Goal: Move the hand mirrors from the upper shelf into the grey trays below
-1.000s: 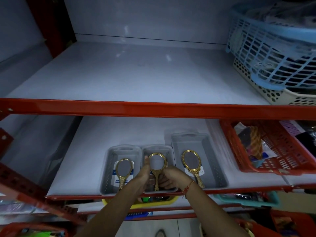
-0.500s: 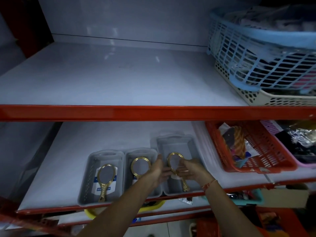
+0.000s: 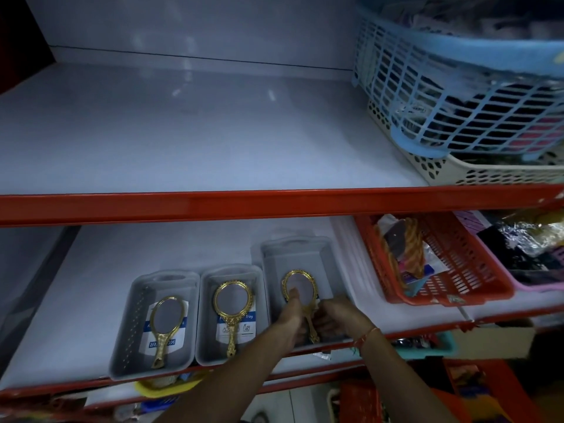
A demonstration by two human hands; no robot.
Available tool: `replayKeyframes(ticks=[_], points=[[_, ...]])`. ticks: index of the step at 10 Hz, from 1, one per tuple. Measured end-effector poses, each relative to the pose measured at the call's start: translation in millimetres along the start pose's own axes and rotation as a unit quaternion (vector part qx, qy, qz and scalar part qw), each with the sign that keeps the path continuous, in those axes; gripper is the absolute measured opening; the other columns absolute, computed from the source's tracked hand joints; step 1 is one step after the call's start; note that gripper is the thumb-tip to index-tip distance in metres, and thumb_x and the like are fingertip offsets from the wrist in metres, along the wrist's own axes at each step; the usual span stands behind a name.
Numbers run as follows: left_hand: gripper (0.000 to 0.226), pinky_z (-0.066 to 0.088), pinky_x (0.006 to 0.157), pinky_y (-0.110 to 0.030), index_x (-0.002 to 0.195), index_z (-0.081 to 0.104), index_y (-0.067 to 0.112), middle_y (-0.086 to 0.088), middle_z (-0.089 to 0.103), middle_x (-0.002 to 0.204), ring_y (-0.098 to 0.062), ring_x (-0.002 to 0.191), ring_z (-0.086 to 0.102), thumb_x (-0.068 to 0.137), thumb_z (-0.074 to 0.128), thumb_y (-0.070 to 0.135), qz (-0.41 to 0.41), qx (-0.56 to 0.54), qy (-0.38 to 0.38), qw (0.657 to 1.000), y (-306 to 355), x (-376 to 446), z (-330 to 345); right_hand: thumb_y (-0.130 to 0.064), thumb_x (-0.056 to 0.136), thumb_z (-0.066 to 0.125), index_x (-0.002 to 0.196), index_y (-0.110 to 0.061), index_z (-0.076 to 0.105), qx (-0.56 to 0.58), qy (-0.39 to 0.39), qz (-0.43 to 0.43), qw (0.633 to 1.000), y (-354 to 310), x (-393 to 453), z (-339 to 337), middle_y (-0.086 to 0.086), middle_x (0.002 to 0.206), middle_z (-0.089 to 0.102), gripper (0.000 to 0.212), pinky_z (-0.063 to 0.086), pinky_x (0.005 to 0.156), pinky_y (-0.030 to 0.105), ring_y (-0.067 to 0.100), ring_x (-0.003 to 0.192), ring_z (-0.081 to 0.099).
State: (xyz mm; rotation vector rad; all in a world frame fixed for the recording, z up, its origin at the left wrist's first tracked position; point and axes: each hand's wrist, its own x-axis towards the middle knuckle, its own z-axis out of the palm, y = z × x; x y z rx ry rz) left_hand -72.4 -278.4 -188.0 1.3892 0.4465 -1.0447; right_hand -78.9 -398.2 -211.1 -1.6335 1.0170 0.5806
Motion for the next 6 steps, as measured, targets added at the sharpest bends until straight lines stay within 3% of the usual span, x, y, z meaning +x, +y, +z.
replayKeyframes(ticks=[1,2,3,4,5,6], points=[[0.077,0.044,0.050,-0.022,0.133,0.046,-0.005,-0.022,0.058,0.127,-0.025,0.084,0.061,0.098,0.015,0.055,-0.012,0.013,0.000,1.000,7.1,-6.7,-1.0,-0.015,0.090,0.051,0.101,0.006,0.064,0.009,-0.011,0.007,1.000,-0.7,-1.0,1.5,0.022,0.089,0.070,0.027,0.055,0.054,0.029,0.030,0.070,0.068],[0.077,0.046,0.044,-0.020,0.136,0.044,-0.006,-0.023,0.053,0.133,-0.025,0.082,0.060,0.098,0.014,0.054,-0.021,0.000,-0.012,1.000,10.6,-14.9,-2.7,-0.012,0.088,0.053,0.094,0.007,0.065,0.017,-0.019,0.007,1.000,-0.9,-0.4,4.3,0.025,0.095,0.072,0.024,0.060,0.063,0.036,0.035,0.077,0.071],[0.079,0.049,0.052,-0.023,0.132,0.047,-0.004,-0.017,0.064,0.108,-0.020,0.071,0.055,0.097,0.011,0.057,-0.014,0.005,-0.009,1.000,6.1,-16.5,-5.4,-0.010,0.084,0.055,0.099,0.009,0.067,0.017,-0.022,-0.002,1.000,0.3,-4.7,6.2,0.027,0.097,0.072,0.027,0.061,0.071,0.039,0.037,0.085,0.072],[0.085,0.048,0.081,-0.030,0.133,0.048,-0.003,-0.022,0.058,0.127,-0.029,0.101,0.060,0.095,0.010,0.062,-0.020,-0.008,-0.003,1.000,2.3,-21.5,-8.5,-0.010,0.083,0.056,0.097,0.009,0.068,0.023,-0.015,-0.011,1.000,2.4,-8.4,7.2,0.026,0.096,0.073,0.027,0.059,0.066,0.033,0.034,0.081,0.072],[0.084,0.032,0.109,-0.035,0.140,0.038,-0.004,-0.023,0.044,0.142,-0.032,0.131,0.045,0.095,0.008,0.061,-0.011,-0.019,-0.034,0.999,-2.7,-22.3,-14.5,-0.009,0.081,0.055,0.087,0.007,0.069,0.022,0.018,-0.021,0.999,5.6,-7.3,10.2,0.027,0.094,0.073,0.023,0.060,0.070,0.040,0.035,0.079,0.072],[0.079,0.023,0.116,-0.039,0.143,0.033,-0.001,-0.020,0.041,0.146,-0.031,0.136,0.038,0.097,0.007,0.057,0.016,-0.005,-0.030,0.999,-4.6,-42.8,-23.0,-0.015,0.076,0.056,0.085,0.004,0.069,0.011,0.062,-0.057,0.996,10.1,-8.2,10.1,0.025,0.094,0.073,0.025,0.058,0.082,0.048,0.037,0.086,0.072]])
